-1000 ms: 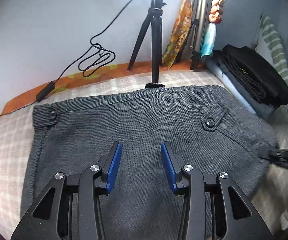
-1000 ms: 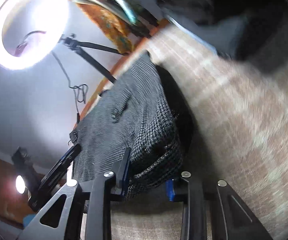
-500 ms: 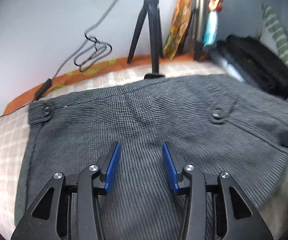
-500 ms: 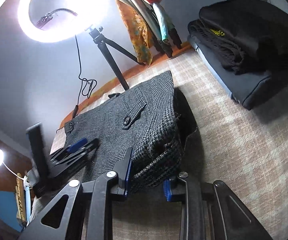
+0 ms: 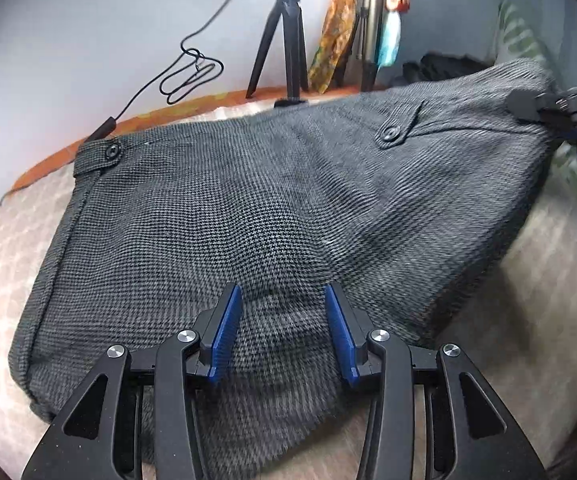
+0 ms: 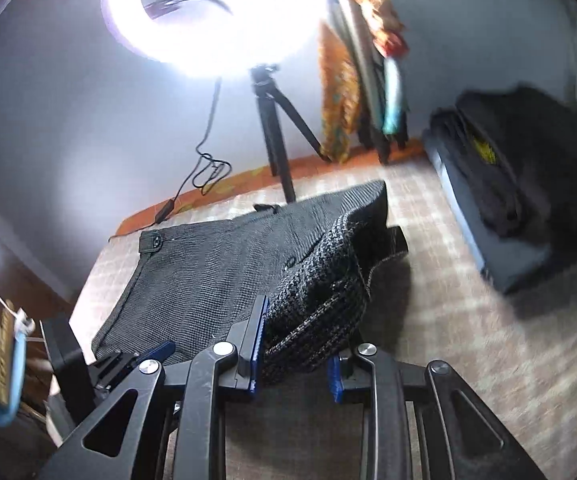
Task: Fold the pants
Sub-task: 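Grasp the grey pants hem with the right tool and lift it, then fold the held hem over the pants with the right tool and release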
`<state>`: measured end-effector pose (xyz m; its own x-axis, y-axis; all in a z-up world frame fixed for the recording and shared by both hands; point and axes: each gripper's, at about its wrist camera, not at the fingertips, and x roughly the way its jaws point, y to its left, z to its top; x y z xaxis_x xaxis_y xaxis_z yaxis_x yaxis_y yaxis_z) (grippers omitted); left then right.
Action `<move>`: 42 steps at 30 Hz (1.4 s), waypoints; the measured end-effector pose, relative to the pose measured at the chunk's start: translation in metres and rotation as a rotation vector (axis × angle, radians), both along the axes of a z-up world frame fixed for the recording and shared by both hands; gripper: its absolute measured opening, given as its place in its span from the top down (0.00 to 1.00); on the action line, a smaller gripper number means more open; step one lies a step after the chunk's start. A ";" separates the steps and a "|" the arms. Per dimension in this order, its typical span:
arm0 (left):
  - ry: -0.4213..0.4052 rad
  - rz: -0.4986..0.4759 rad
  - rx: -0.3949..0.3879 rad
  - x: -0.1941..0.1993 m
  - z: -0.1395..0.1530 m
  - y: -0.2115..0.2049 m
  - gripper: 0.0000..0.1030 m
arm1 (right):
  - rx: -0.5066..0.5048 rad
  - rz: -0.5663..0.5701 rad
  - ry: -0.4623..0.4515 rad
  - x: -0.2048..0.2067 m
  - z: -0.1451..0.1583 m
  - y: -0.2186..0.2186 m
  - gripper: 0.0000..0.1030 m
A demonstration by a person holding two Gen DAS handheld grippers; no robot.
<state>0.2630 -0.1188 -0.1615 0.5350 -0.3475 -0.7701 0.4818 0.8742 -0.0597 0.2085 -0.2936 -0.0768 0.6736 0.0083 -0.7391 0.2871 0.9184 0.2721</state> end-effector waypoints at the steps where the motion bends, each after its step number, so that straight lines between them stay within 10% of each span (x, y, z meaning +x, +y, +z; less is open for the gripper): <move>1: -0.003 0.005 -0.020 -0.002 0.006 0.007 0.59 | -0.011 0.013 0.000 0.001 0.005 0.004 0.76; 16: -0.078 0.339 -0.196 -0.029 0.061 0.221 0.59 | -0.405 0.327 0.035 0.065 0.037 0.156 0.76; 31: -0.058 0.482 -0.234 -0.032 0.047 0.295 0.59 | -0.577 0.690 0.219 0.125 -0.067 0.321 0.77; 36: -0.045 0.485 -0.240 -0.032 0.047 0.299 0.59 | -0.574 0.734 0.223 0.128 -0.084 0.331 0.76; 42: -0.064 0.451 -0.261 -0.028 0.056 0.282 0.59 | -0.291 0.804 0.101 0.112 -0.046 0.288 0.60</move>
